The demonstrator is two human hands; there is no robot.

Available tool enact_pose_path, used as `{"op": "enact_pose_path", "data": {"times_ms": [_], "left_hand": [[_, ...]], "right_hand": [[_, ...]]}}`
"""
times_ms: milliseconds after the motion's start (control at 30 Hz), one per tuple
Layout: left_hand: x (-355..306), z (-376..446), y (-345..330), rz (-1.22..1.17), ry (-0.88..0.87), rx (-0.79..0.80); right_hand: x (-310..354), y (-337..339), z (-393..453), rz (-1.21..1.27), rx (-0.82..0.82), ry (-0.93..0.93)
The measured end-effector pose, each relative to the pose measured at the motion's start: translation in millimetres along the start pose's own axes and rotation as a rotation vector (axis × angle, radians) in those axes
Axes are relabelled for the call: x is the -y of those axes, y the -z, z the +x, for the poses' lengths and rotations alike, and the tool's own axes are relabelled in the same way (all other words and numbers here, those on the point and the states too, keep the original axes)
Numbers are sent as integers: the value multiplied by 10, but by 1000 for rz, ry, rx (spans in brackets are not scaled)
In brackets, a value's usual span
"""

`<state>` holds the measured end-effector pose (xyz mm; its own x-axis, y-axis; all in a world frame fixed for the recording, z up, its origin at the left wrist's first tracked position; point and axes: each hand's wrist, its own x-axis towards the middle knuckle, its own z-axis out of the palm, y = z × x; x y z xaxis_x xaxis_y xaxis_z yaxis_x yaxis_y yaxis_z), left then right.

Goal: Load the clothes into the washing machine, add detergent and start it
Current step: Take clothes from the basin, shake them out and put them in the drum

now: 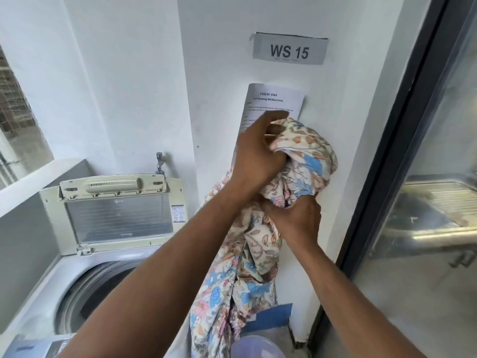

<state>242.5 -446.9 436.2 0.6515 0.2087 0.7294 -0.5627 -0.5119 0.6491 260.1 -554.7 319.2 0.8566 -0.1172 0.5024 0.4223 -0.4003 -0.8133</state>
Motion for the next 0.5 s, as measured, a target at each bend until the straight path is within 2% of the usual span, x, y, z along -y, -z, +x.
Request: {"op": "enact_pose_path", "data": {"times_ms": [67, 133, 233, 400, 500], "left_hand": [[27, -66, -2, -40, -12, 91], [134, -168, 28, -120, 35, 187], [347, -375, 62, -182, 98, 254], [724, -927, 132, -149, 219, 209], [930, -1359, 142, -23, 356, 73]], "right_hand": [[-7, -44, 20, 125, -110, -80], [-15, -87, 86, 297, -189, -236], [-41, -141, 217, 536, -234, -489], [4, -55, 298, 837, -201, -737], [12, -18, 355, 979, -155, -833]]}}
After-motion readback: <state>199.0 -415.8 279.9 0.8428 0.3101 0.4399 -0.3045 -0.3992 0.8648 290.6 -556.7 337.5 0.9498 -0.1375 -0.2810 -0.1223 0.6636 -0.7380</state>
